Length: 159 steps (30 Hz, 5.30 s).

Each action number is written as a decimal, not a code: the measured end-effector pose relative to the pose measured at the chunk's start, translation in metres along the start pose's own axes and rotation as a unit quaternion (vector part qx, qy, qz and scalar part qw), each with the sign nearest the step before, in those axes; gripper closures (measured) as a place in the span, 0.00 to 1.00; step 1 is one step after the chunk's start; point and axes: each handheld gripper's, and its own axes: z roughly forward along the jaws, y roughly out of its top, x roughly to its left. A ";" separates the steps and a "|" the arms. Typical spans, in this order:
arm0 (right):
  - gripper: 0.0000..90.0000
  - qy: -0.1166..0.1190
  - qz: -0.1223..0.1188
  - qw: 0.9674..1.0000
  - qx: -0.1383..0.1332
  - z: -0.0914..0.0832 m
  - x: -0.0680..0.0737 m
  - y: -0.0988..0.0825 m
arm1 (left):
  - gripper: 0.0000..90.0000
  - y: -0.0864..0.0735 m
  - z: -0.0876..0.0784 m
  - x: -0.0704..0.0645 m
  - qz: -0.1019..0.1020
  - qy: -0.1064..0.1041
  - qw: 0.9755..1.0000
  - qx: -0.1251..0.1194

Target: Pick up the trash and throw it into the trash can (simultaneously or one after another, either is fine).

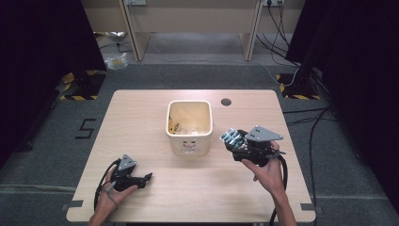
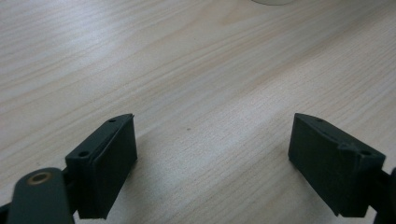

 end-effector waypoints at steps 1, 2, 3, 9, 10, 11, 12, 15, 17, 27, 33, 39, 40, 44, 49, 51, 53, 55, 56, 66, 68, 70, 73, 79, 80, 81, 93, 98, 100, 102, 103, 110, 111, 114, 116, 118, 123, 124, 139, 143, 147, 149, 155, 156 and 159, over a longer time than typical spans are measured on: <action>0.38 0.001 0.003 1.000 -0.002 0.000 0.000 0.001 | 0.16 0.000 0.000 0.000 0.000 0.000 1.000 0.000; 0.38 0.000 0.000 1.000 0.000 0.001 0.000 0.002 | 0.16 0.000 0.000 0.000 0.000 0.000 1.000 0.000; 0.38 0.000 -0.001 1.000 0.000 0.001 0.000 0.002 | 0.16 0.000 0.000 0.000 0.000 0.000 1.000 0.000; 0.38 0.003 -0.005 1.000 -0.004 0.003 0.001 0.007 | 0.16 0.000 0.000 0.000 0.000 0.000 1.000 0.000; 0.38 0.002 -0.004 1.000 -0.005 0.003 0.001 0.008 | 0.16 0.000 0.000 0.000 0.000 0.000 1.000 0.000; 0.38 0.002 -0.004 1.000 -0.006 0.003 0.001 0.009 | 0.16 0.000 0.000 0.000 0.000 0.000 1.000 0.000; 0.38 0.001 -0.003 1.000 -0.006 0.003 0.000 0.010 | 0.16 0.000 0.000 0.000 0.000 0.000 1.000 0.000; 0.38 0.003 -0.004 1.000 -0.005 0.004 0.000 0.013 | 0.16 0.000 0.000 0.000 0.000 0.000 1.000 0.000; 0.38 0.004 -0.004 1.000 -0.005 0.005 -0.001 0.013 | 0.16 0.000 0.000 0.000 0.000 0.000 1.000 0.000; 0.38 0.000 -0.009 1.000 -0.013 0.005 -0.003 0.022 | 0.16 0.000 0.000 0.000 0.000 0.000 1.000 0.000; 0.38 0.003 -0.013 1.000 -0.022 0.006 -0.001 0.032 | 0.16 0.000 0.000 0.000 0.000 0.000 1.000 0.000; 0.38 0.004 -0.019 0.999 -0.030 0.016 0.001 0.047 | 0.16 0.000 0.000 0.000 0.000 0.000 1.000 0.000; 0.38 0.005 -0.019 0.999 -0.030 0.018 0.000 0.050 | 0.16 0.000 0.000 0.000 0.000 0.000 1.000 0.000; 0.38 0.016 -0.020 0.999 -0.034 0.029 0.003 0.062 | 0.16 0.000 0.000 0.000 -0.001 0.000 1.000 0.000; 0.38 0.027 -0.022 0.999 -0.033 0.040 0.006 0.074 | 0.16 0.000 0.000 0.000 -0.001 0.000 1.000 0.000; 0.38 0.029 -0.023 0.999 -0.032 0.045 0.006 0.079 | 0.16 0.000 0.000 0.000 -0.001 0.000 1.000 0.000; 0.38 0.033 -0.026 0.999 -0.029 0.051 0.007 0.084 | 0.16 0.000 0.000 0.000 -0.001 0.000 1.000 0.000; 0.38 0.034 -0.026 0.999 -0.027 0.056 0.008 0.087 | 0.16 0.000 0.000 0.000 -0.001 0.000 1.000 0.000; 0.38 0.036 -0.026 0.999 -0.025 0.059 0.007 0.089 | 0.16 0.000 0.000 0.000 -0.001 0.000 1.000 0.000; 0.38 0.037 -0.021 0.999 -0.004 0.091 0.003 0.099 | 0.16 0.000 0.000 0.000 -0.002 0.000 1.000 0.000; 0.38 0.039 -0.022 0.999 -0.001 0.097 0.004 0.102 | 0.16 0.000 0.000 0.000 -0.002 0.000 1.000 -0.001; 0.38 0.040 -0.023 0.999 0.001 0.103 0.006 0.104 | 0.16 0.000 0.000 0.000 -0.002 0.000 1.000 -0.001; 0.38 0.045 -0.023 0.999 0.009 0.112 0.009 0.106 | 0.16 0.000 0.000 0.000 -0.002 0.000 1.000 -0.001; 0.38 0.051 -0.022 0.998 0.022 0.127 0.012 0.108 | 0.16 0.000 0.000 0.000 -0.001 -0.001 1.000 0.000; 0.38 0.052 -0.023 0.998 0.024 0.129 0.013 0.108 | 0.16 0.000 0.000 0.000 -0.001 0.000 1.000 0.000; 0.38 0.053 -0.025 0.998 0.027 0.131 0.014 0.109 | 0.16 0.000 0.000 0.000 -0.001 -0.001 1.000 0.000; 0.38 0.062 -0.030 0.996 0.054 0.153 0.022 0.110 | 0.16 0.000 0.000 0.000 -0.002 -0.001 1.000 0.000; 0.38 0.060 -0.022 0.996 0.064 0.159 0.022 0.108 | 0.16 0.000 0.000 0.000 -0.002 -0.001 1.000 0.000; 0.38 0.059 -0.021 0.996 0.069 0.161 0.022 0.108 | 0.16 0.000 0.000 0.000 -0.002 -0.001 1.000 0.000; 0.38 0.060 -0.019 0.995 0.073 0.163 0.021 0.107 | 0.16 0.000 0.000 0.000 -0.002 -0.001 1.000 0.000; 0.38 0.059 -0.018 0.995 0.076 0.163 0.021 0.106 | 0.16 0.000 0.000 0.000 -0.002 -0.001 1.000 0.000; 0.38 0.060 -0.017 0.994 0.090 0.166 0.019 0.104 | 0.16 0.000 0.000 0.000 -0.002 -0.001 1.000 0.000; 0.38 0.061 -0.018 0.994 0.091 0.166 0.019 0.104 | 0.16 0.000 0.000 0.000 -0.002 -0.001 1.000 0.000; 0.38 0.060 -0.020 0.993 0.097 0.167 0.020 0.103 | 0.16 0.000 0.000 0.000 -0.002 -0.001 1.000 0.000; 0.38 0.062 -0.022 0.993 0.101 0.168 0.020 0.103 | 0.16 0.000 0.000 0.000 -0.002 -0.001 1.000 0.000; 0.38 0.064 -0.021 0.992 0.103 0.169 0.020 0.102 | 0.16 0.000 0.000 0.000 -0.003 -0.001 1.000 -0.001; 0.38 0.070 -0.019 0.991 0.115 0.169 0.021 0.102 | 0.16 0.000 0.000 0.000 -0.002 -0.001 1.000 -0.001; 0.38 0.070 -0.019 0.991 0.117 0.169 0.021 0.101 | 0.16 0.000 0.000 0.000 -0.002 -0.001 1.000 0.000; 0.32 0.061 -0.014 0.993 0.099 0.156 0.016 0.105 | 0.16 0.000 0.000 0.000 -0.001 -0.001 1.000 0.001; 0.32 0.056 -0.011 0.994 0.094 0.150 0.013 0.106 | 0.16 0.000 0.000 0.000 -0.001 -0.001 1.000 0.001; 0.32 0.052 -0.013 0.995 0.089 0.144 0.010 0.108 | 0.16 0.000 0.000 0.000 0.000 -0.001 1.000 0.001; 0.32 0.050 -0.012 0.995 0.086 0.141 0.009 0.108 | 0.16 0.000 0.000 0.000 0.000 -0.001 1.000 0.000; 0.32 0.041 -0.010 0.996 0.072 0.127 0.001 0.107 | 0.16 0.000 0.000 0.000 -0.002 -0.001 1.000 0.000; 0.32 0.040 -0.010 0.997 0.069 0.125 0.000 0.107 | 0.16 0.000 0.000 0.000 -0.002 -0.001 1.000 0.000; 0.31 0.036 -0.005 0.997 0.065 0.118 -0.004 0.105 | 0.16 0.000 0.000 0.000 -0.002 0.000 1.000 0.000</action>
